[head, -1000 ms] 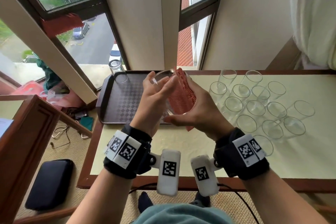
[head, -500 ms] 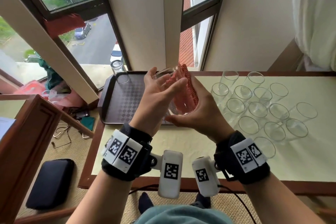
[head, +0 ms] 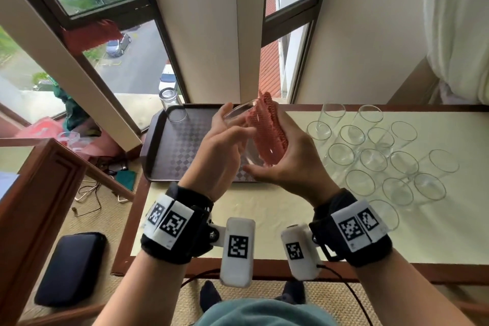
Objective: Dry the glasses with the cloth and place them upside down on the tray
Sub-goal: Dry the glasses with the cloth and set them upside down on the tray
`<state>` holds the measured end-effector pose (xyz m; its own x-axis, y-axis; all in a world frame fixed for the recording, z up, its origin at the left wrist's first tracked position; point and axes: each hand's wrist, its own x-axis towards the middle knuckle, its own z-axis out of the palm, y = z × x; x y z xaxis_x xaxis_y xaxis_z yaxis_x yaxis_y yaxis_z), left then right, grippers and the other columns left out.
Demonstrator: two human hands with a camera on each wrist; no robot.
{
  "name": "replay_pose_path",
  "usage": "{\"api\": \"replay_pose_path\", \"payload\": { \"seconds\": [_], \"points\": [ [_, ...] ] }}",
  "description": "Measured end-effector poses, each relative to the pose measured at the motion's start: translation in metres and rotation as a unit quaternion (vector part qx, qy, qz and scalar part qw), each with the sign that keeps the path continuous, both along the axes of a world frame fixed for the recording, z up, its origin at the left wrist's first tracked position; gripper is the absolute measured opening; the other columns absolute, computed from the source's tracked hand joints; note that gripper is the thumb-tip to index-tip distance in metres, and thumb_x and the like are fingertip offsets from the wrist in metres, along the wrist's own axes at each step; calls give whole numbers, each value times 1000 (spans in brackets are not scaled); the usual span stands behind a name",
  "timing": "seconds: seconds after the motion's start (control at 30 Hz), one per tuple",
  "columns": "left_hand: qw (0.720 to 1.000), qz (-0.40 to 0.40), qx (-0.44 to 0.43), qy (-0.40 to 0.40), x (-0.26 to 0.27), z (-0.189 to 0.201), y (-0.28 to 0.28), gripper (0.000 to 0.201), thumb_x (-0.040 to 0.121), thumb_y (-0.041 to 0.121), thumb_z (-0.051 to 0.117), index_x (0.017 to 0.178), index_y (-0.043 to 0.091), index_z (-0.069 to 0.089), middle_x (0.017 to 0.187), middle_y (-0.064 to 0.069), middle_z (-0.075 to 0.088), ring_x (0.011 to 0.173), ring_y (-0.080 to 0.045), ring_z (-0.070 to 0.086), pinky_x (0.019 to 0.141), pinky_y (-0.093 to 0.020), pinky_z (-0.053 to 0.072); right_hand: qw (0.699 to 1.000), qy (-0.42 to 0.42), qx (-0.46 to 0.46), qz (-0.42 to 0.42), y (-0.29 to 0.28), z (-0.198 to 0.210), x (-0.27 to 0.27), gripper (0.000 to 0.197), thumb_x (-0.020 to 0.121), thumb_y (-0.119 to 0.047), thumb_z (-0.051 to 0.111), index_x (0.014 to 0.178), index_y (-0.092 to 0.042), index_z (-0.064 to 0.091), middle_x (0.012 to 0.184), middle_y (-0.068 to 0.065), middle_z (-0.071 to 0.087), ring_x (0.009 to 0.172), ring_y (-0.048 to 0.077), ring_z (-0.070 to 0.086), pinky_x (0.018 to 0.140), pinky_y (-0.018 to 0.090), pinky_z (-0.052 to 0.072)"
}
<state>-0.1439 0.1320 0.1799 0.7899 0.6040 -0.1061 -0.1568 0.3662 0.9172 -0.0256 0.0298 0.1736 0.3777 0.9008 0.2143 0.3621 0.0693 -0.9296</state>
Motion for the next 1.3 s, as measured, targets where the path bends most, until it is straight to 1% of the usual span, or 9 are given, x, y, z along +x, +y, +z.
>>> {"api": "replay_pose_path", "payload": {
  "seconds": [0.23,0.3,0.4,0.57,0.67,0.9,1.07,1.2,1.3],
  "points": [
    [999,16,-2,-28,6,-4,-8,42,87,33,59,127,24,48,120,-5,66,113,-19,66,88,-33,57,970,222,-13,97,0,-3,0,91,69,-7,87,146,-14,40,130,12,60,120,25,62,101,47,52],
    [1000,1,17,-14,5,-4,-4,56,84,45,68,132,23,49,126,-3,65,119,-22,63,94,-38,55,958,262,-17,114,0,-4,2,86,68,-11,83,143,-13,42,129,16,60,120,30,62,101,48,52],
    [998,45,37,27,6,-1,-3,98,72,54,81,149,16,34,138,0,58,126,-17,59,103,-38,51,976,206,-22,64,4,-4,5,87,69,-8,84,144,-10,41,129,12,62,119,24,63,100,43,53],
    [996,66,32,59,11,-9,-4,93,90,15,65,158,20,2,150,-6,40,113,-7,55,80,-21,53,998,-54,-24,-5,9,-9,3,102,66,-22,92,150,-14,35,126,1,63,110,11,66,91,24,56],
    [993,86,45,68,15,-8,-7,105,79,32,73,156,23,2,156,-10,33,128,-13,48,85,-20,52,1000,7,-19,24,8,-7,1,102,67,-19,93,151,-15,34,133,2,60,117,12,63,98,33,55],
    [1000,-4,13,-18,4,-6,-5,60,81,34,64,134,29,39,132,3,65,126,-24,59,100,-43,53,959,260,-12,111,0,-7,4,82,69,-10,81,142,-13,43,128,15,61,120,29,62,102,45,52],
    [999,42,-11,9,2,-1,4,106,75,15,69,158,19,3,150,-5,44,134,-23,51,115,-52,36,995,92,-16,33,4,-3,8,98,68,-13,88,150,-11,35,130,6,62,119,18,63,99,40,55],
    [998,53,9,38,8,-3,3,108,73,28,83,155,19,13,145,-14,52,128,-25,58,109,-49,45,999,-41,6,3,8,-8,0,104,68,-23,90,152,-11,32,133,6,60,119,18,62,98,37,55],
    [996,80,26,30,10,-3,-4,73,84,27,76,142,14,34,131,-9,63,119,-18,64,94,-34,57,997,71,11,42,6,-5,-1,106,67,-16,91,153,-11,30,138,7,57,126,20,59,103,44,51]
  ]
}}
